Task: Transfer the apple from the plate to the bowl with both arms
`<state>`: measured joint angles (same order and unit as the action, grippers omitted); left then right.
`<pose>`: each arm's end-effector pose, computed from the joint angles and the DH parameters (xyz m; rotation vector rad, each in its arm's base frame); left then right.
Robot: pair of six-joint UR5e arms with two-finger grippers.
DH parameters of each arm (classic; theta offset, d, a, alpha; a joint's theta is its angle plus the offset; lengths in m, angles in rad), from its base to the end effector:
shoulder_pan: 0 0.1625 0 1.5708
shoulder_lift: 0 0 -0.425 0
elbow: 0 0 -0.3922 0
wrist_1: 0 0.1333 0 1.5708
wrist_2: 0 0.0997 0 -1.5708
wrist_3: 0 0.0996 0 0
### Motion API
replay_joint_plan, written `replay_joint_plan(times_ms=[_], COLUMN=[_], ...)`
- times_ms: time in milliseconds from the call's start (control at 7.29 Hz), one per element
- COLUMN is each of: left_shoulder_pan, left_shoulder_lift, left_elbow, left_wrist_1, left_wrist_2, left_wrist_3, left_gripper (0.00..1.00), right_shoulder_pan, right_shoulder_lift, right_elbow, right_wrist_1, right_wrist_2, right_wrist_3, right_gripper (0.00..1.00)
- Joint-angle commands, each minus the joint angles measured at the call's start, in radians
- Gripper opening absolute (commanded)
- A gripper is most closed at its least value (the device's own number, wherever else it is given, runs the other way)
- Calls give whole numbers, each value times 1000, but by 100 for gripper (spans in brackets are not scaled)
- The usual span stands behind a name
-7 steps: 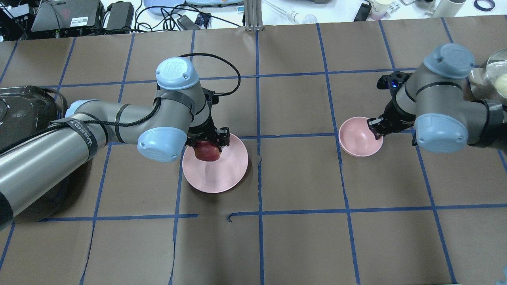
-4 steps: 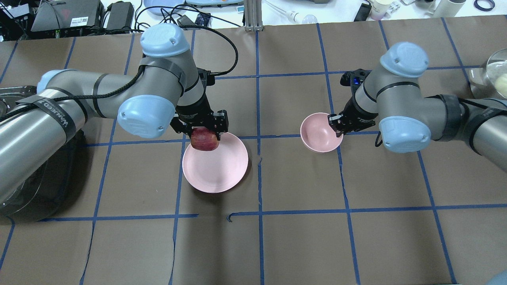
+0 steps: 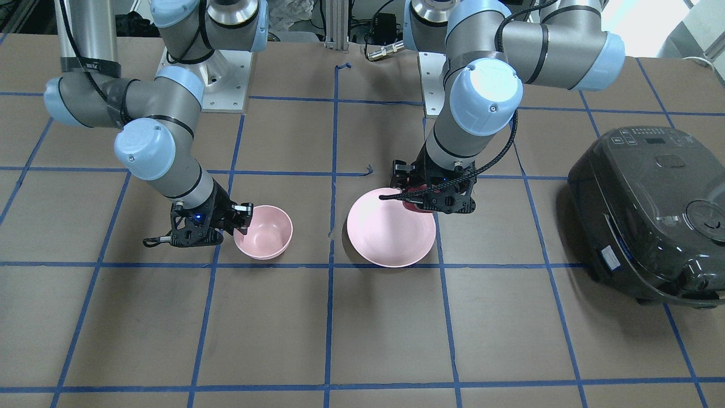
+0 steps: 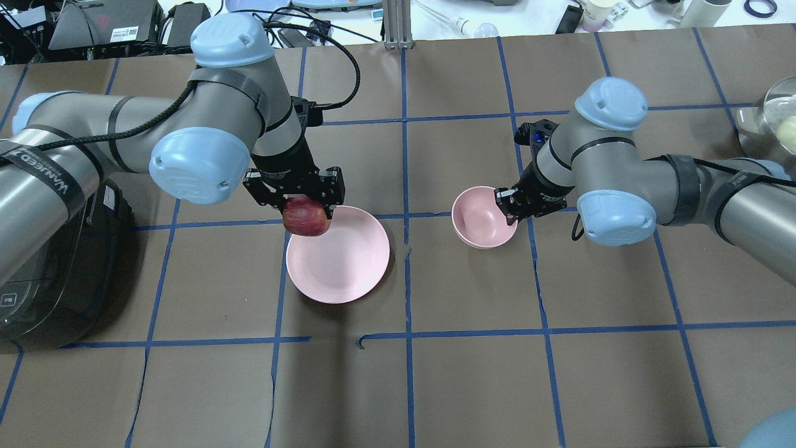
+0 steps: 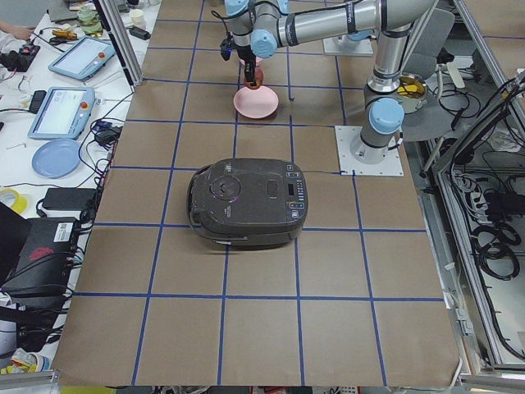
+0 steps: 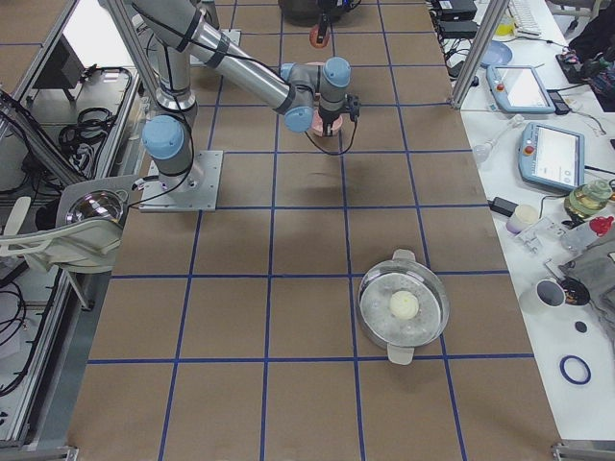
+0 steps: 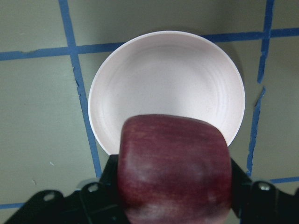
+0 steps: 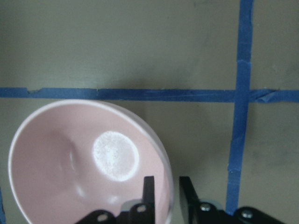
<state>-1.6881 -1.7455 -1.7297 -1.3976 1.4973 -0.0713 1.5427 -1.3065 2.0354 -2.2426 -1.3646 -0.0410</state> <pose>-0.2013 -0.5069 0.3386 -0.0616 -3.0724 -0.2566 0.1397 -0.5017 0.2085 -0.0103 2.9327 0.0732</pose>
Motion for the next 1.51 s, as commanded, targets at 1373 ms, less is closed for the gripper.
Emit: replay_joint_plan(times_ms=[1373], left_shoulder_pan=[-364], left_shoulder_lift=[-228], left_elbow=[103], left_wrist_1=[494], left_wrist_2=[-172], left_wrist_3=[-696], left_gripper=[0], right_shoulder_pan=[-7], right_shoulder_lift=[-249], right_elbow=[-560], right_wrist_1=[656], right_wrist_2=[-223], right_wrist_3=[-11], right_gripper=[100])
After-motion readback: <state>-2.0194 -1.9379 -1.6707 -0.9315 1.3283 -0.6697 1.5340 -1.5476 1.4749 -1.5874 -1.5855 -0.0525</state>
